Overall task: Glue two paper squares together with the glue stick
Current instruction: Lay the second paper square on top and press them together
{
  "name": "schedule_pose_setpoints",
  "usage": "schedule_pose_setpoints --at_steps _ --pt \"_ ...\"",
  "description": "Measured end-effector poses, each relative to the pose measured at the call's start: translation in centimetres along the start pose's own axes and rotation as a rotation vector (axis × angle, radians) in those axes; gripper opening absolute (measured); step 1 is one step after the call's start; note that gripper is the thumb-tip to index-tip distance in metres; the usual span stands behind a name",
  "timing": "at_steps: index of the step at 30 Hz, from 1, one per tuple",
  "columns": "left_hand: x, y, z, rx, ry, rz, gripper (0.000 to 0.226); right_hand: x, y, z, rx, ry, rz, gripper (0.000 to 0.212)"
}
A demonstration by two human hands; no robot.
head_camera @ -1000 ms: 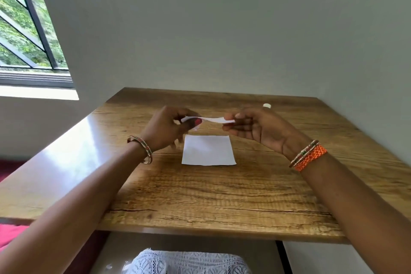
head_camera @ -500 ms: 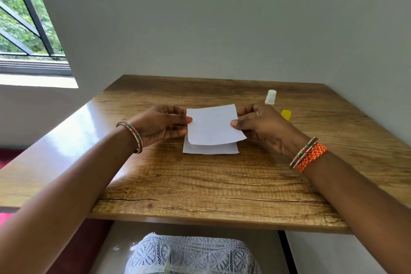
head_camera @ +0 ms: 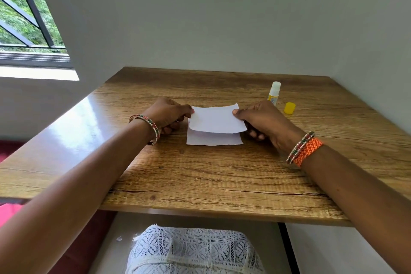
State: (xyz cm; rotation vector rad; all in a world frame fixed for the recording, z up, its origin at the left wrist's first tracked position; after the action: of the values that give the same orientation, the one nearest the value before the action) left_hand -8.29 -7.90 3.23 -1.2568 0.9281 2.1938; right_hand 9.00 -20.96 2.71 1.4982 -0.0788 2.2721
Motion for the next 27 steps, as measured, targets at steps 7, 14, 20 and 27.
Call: schedule_pose_setpoints --at_steps 7,14,20,27 --pt "0.2 -0.7 0.1 -0.056 -0.137 -0.011 0.030 0.3 -0.3 0.1 -0.037 0.002 0.016 0.036" --pt "-0.2 -0.6 -0.1 -0.022 -0.164 -0.128 0.021 0.8 -0.4 -0.8 0.044 -0.226 0.120 0.019" --pt "0.5 -0.8 0.2 -0.239 -0.452 -0.265 0.032 0.7 -0.6 0.0 -0.029 -0.308 0.114 0.024" --pt "1.2 -1.1 1.0 -0.095 -0.680 -0.097 0.030 0.8 -0.7 0.0 0.036 -0.259 0.058 0.028"
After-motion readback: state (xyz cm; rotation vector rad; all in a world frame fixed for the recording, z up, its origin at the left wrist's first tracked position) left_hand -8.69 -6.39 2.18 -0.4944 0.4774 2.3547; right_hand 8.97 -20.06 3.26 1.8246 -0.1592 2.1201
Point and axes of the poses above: each hand's wrist, its own y-axis away from the middle knuckle, its own z-axis out of the back of the hand, x = y × z, the point moved 1 cm from there along -y, towards the middle knuckle, and after that the axes turned 15 degrees about x, right-handed, at the moved point
